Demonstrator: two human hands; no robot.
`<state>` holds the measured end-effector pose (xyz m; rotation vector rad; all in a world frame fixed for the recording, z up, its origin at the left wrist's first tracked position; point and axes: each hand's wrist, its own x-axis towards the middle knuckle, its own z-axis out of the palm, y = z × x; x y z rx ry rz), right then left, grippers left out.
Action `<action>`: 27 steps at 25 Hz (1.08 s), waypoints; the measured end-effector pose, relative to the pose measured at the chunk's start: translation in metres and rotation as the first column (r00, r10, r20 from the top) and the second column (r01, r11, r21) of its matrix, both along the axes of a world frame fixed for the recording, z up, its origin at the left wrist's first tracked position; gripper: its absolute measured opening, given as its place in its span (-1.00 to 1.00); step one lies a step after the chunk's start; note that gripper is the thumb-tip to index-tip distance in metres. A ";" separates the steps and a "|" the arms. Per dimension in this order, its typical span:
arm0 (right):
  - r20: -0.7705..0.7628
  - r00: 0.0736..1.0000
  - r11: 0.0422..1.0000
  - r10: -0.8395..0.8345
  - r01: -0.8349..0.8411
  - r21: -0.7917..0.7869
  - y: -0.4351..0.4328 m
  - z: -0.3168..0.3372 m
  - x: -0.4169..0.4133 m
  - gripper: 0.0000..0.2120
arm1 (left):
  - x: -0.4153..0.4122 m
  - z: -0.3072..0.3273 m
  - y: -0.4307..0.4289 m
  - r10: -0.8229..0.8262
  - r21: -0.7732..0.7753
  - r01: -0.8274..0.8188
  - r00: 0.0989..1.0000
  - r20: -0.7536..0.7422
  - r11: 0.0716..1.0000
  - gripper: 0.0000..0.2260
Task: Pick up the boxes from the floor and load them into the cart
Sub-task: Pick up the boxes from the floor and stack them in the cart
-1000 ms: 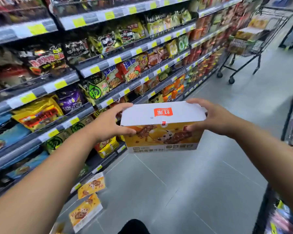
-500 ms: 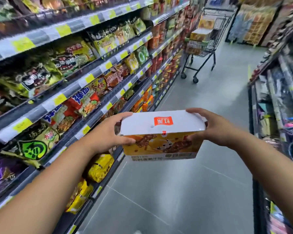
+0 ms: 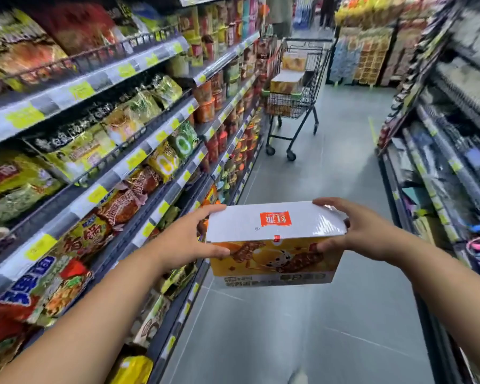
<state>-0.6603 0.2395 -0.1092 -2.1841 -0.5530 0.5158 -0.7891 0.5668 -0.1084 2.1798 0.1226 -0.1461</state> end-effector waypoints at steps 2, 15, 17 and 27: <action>-0.017 1.000 1.000 -0.005 0.005 0.003 0.002 0.004 0.057 -0.27 | 0.054 0.004 -0.002 0.016 -0.024 -0.016 1.000 -0.002 1.000 -0.29; -0.159 0.980 0.967 -0.123 0.154 0.204 0.079 0.016 0.382 -0.33 | 0.397 -0.003 0.071 0.103 -0.236 -0.074 0.988 0.115 0.969 -0.34; -0.162 0.972 0.958 -0.171 0.203 0.204 0.099 0.010 0.433 -0.32 | 0.462 -0.007 0.094 0.097 -0.282 -0.058 0.987 0.127 0.958 -0.38; -0.161 0.915 0.869 -0.370 0.402 0.288 0.156 0.002 0.644 -0.39 | 0.734 -0.005 0.151 0.003 -0.312 0.045 0.988 0.152 0.949 -0.45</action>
